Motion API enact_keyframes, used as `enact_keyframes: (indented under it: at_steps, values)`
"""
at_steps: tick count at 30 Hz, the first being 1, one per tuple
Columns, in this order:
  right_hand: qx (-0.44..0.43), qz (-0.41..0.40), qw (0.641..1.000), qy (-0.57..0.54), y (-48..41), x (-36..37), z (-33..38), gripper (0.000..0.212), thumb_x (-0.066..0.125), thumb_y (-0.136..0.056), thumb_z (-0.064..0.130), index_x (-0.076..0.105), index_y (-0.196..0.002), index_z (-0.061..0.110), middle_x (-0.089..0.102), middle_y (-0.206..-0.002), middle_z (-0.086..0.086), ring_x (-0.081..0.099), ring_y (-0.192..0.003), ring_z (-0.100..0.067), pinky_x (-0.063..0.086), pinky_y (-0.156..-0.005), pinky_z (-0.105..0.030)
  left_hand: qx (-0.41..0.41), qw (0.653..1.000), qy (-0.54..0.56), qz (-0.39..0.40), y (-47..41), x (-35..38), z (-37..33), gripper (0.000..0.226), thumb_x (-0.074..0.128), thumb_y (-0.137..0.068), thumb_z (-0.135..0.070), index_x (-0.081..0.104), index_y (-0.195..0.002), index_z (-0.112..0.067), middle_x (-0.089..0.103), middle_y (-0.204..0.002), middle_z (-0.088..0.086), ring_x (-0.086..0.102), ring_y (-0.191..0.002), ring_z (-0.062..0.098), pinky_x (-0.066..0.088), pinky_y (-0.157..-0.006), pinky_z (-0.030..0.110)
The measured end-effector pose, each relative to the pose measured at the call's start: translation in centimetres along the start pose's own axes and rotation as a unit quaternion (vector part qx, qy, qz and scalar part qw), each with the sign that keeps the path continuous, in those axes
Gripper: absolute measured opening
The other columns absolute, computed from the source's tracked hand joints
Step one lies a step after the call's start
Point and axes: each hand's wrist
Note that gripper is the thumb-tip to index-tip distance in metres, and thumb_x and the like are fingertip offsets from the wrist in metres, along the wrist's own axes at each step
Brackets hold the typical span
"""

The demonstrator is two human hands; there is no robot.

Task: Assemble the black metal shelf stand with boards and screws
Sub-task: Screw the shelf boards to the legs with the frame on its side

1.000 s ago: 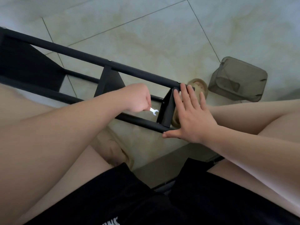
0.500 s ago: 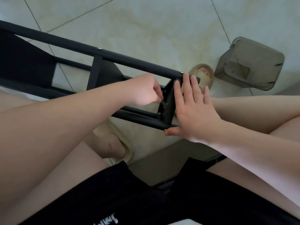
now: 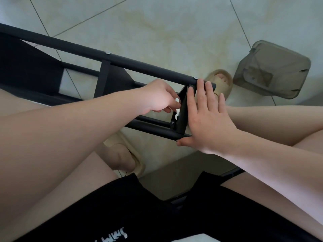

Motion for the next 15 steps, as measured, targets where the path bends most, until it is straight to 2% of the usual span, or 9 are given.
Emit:
enact_keyframes:
  at_steps: [4, 10, 15]
  values:
    - [-0.001, 0.001, 1.000, 0.005, 0.03, -0.10, 0.07, 0.142, 0.061, -0.073, 0.083, -0.022, -0.153, 0.000, -0.029, -0.160, -0.027, -0.022, -0.150, -0.043, 0.004, -0.122, -0.061, -0.022, 1.000, 0.010, -0.001, 0.29, 0.37, -0.13, 0.006, 0.068, -0.094, -0.028, 0.071, -0.093, -0.023, 0.075, -0.088, -0.005, 0.070, -0.078, 0.009, 0.051, -0.074, 0.027]
    - [0.000, 0.013, 1.000, 0.014, 0.02, -0.49, 0.12, 0.142, 0.059, -0.074, 0.083, -0.023, -0.152, -0.002, -0.030, -0.159, -0.028, -0.023, -0.150, -0.044, 0.002, -0.123, -0.060, -0.011, 1.000, -0.006, 0.011, 0.43, 0.66, 0.13, 0.012, 0.064, -0.097, -0.029, 0.070, -0.087, -0.027, 0.075, -0.088, -0.006, 0.065, -0.072, 0.006, 0.046, -0.063, 0.022]
    - [-0.002, 0.018, 1.000, 0.022, 0.05, -0.76, 0.20, 0.141, 0.057, -0.075, 0.083, -0.023, -0.152, -0.003, -0.030, -0.158, -0.031, -0.023, -0.149, -0.046, -0.002, -0.123, -0.059, -0.004, 1.000, -0.003, 0.013, 0.36, 0.80, 0.27, 0.013, 0.064, -0.097, -0.027, 0.070, -0.086, -0.025, 0.077, -0.086, -0.006, 0.064, -0.070, 0.005, 0.045, -0.060, 0.020]
Point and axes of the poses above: each hand's wrist, its own y-axis away from the middle knuckle, its own x-axis out of the palm, z = x × y
